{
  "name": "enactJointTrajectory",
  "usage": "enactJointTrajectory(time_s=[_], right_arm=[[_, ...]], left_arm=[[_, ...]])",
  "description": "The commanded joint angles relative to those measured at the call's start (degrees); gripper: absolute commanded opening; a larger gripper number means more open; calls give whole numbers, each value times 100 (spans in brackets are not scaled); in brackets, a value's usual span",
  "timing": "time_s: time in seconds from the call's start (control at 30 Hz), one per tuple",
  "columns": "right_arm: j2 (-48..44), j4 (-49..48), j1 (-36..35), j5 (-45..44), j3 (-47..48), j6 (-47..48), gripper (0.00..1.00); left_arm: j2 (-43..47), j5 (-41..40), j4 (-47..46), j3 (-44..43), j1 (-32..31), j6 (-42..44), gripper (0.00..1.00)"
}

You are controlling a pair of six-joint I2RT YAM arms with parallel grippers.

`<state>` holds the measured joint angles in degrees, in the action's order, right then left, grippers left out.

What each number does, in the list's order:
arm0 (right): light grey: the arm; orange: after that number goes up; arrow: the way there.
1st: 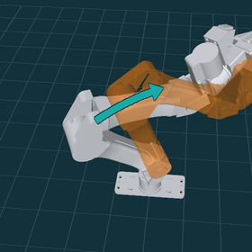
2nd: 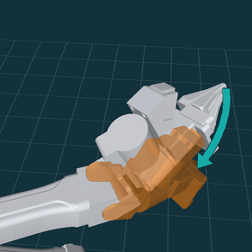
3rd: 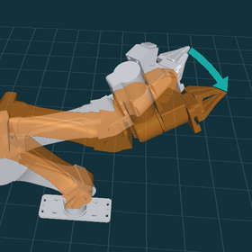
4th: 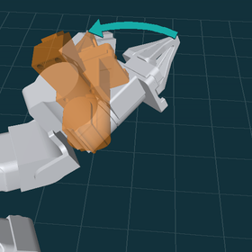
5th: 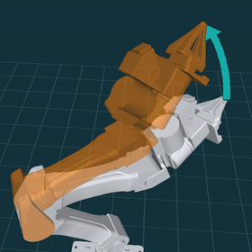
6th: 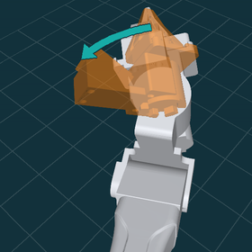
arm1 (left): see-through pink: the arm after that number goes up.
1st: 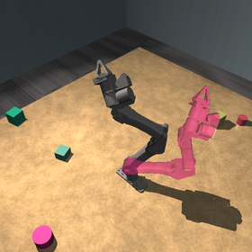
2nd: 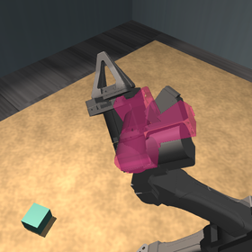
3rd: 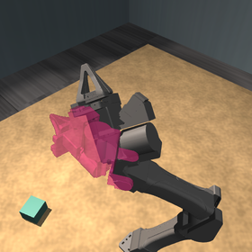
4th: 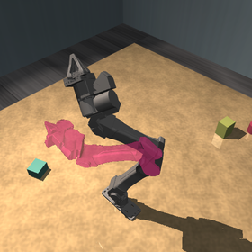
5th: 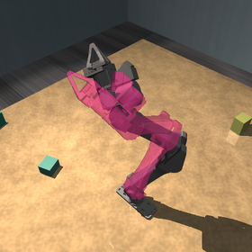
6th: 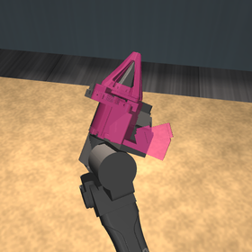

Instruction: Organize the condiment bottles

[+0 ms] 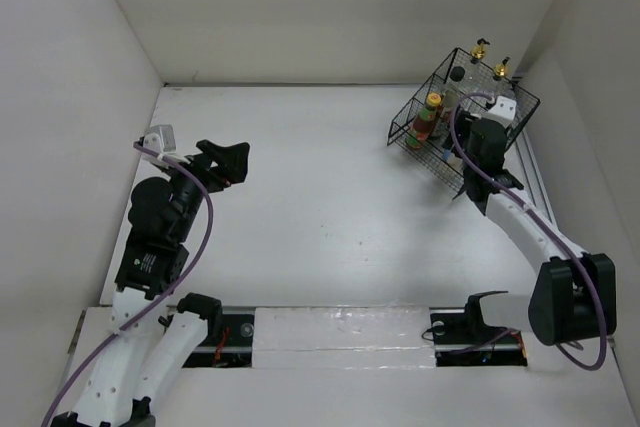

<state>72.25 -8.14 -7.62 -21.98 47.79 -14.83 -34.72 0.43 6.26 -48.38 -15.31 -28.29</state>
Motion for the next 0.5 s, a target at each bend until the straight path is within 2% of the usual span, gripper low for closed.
enactJointTrajectory(time_s=[0.0, 0.03, 0.2, 0.27, 0.37, 0.47], right_arm=[[-27, -618, -100, -122, 64, -169, 67], [26, -618, -100, -123, 64, -222, 72], [79, -443, -152, -123, 64, -284, 80], [79, -443, -152, -123, 64, -284, 87], [-52, -390, -205, -175, 64, -284, 88], [-351, -153, -337, -306, 195, -284, 94]], left_arm=[[-44, 107, -222, -57, -16, 87, 100], [-44, 107, -170, -57, -16, 87, 100], [-44, 107, -117, -57, -16, 87, 100], [-44, 107, -116, -110, -16, 87, 100], [-44, 107, -64, -110, -16, 87, 100], [-44, 45, -64, -110, -16, 87, 100]])
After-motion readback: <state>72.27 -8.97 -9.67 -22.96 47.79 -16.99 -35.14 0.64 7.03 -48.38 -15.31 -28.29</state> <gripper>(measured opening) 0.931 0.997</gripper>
